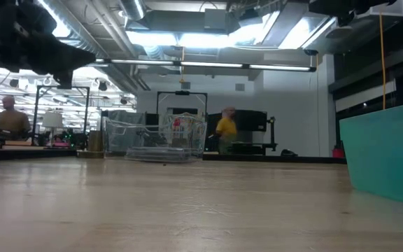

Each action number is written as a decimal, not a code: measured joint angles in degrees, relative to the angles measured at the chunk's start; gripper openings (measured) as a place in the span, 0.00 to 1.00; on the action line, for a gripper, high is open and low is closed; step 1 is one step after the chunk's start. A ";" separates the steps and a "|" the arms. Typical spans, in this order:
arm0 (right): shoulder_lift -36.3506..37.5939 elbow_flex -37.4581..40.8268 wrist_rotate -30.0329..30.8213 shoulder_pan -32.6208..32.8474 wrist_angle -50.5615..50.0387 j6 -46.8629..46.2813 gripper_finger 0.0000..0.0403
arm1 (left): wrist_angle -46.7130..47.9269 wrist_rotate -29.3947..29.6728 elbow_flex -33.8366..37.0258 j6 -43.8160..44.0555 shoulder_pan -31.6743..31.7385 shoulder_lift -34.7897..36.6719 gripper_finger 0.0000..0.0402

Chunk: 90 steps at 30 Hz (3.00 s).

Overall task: Pick & place jewel cases by type
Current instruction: Return to Home Position

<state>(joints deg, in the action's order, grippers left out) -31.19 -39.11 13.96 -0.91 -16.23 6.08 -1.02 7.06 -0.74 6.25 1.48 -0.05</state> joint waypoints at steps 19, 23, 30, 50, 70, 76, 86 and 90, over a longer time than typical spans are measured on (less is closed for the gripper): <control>1.14 1.37 0.00 0.00 -1.09 -4.42 0.02 | -0.59 -1.83 0.23 1.96 0.00 -0.58 0.01; 5.19 9.32 -0.94 0.00 8.60 -5.91 0.02 | -0.59 -1.82 0.23 1.96 0.00 -0.58 0.01; 16.22 29.73 -5.18 0.00 31.02 -13.54 0.02 | -0.59 -1.81 0.25 1.96 0.00 -0.58 0.01; 31.03 38.73 -12.16 0.09 18.01 -17.95 0.02 | -0.77 -2.12 0.25 2.00 0.00 -0.80 0.02; 30.96 38.73 -11.08 0.07 18.16 -13.08 0.03 | -0.52 -2.19 0.25 1.98 0.00 -0.86 0.02; 30.96 38.73 -11.08 0.07 18.16 -13.24 0.05 | -0.52 -2.18 0.25 1.98 0.00 -0.86 0.01; 30.96 38.73 -11.08 0.08 18.16 -13.10 0.05 | -0.52 -2.18 0.25 2.00 0.00 -0.86 0.01; 30.96 38.73 -11.09 0.07 18.16 -13.10 0.05 | -0.52 -2.18 0.25 1.98 0.00 -0.86 0.01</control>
<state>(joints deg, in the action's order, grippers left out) -0.23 -0.38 2.87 -0.84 1.93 -7.03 -1.54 4.88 -0.49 8.23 1.48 -0.91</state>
